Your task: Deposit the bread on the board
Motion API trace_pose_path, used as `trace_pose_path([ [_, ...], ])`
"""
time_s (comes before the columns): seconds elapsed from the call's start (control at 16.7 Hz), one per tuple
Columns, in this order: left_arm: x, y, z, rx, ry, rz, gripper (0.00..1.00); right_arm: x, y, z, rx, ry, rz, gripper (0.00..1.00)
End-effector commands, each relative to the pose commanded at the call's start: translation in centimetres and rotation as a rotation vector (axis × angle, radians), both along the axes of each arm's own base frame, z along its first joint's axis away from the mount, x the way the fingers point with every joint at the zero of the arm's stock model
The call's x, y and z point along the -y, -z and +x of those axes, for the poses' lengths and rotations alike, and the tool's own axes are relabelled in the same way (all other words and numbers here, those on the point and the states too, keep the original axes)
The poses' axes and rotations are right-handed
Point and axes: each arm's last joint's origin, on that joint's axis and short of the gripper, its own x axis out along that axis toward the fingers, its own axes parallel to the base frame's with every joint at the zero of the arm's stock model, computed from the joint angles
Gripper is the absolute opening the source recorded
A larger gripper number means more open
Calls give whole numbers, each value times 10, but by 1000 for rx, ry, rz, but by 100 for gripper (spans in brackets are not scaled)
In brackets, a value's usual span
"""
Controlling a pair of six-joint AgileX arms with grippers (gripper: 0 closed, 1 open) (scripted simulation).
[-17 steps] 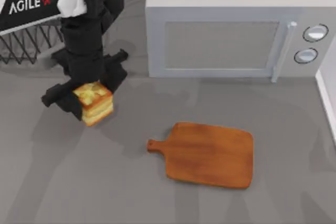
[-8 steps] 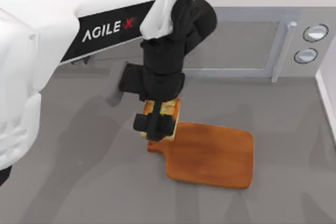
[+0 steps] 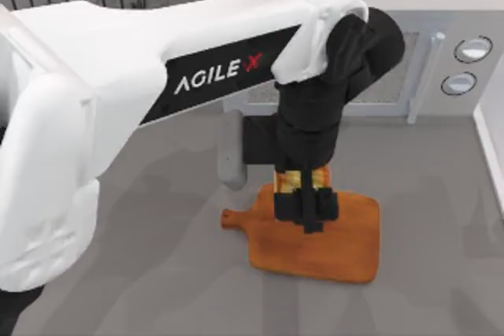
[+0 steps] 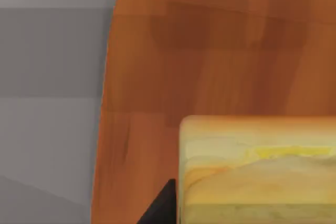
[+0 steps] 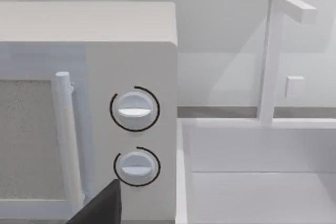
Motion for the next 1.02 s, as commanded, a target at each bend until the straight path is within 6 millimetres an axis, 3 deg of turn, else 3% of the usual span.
trace_pose_path([
  [0.48,-1,1,0,2,-3,-2,0,0,0,0,0,0,0,100],
  [1.02,1,31,0,2,-1,-5,0,0,0,0,0,0,0,100],
])
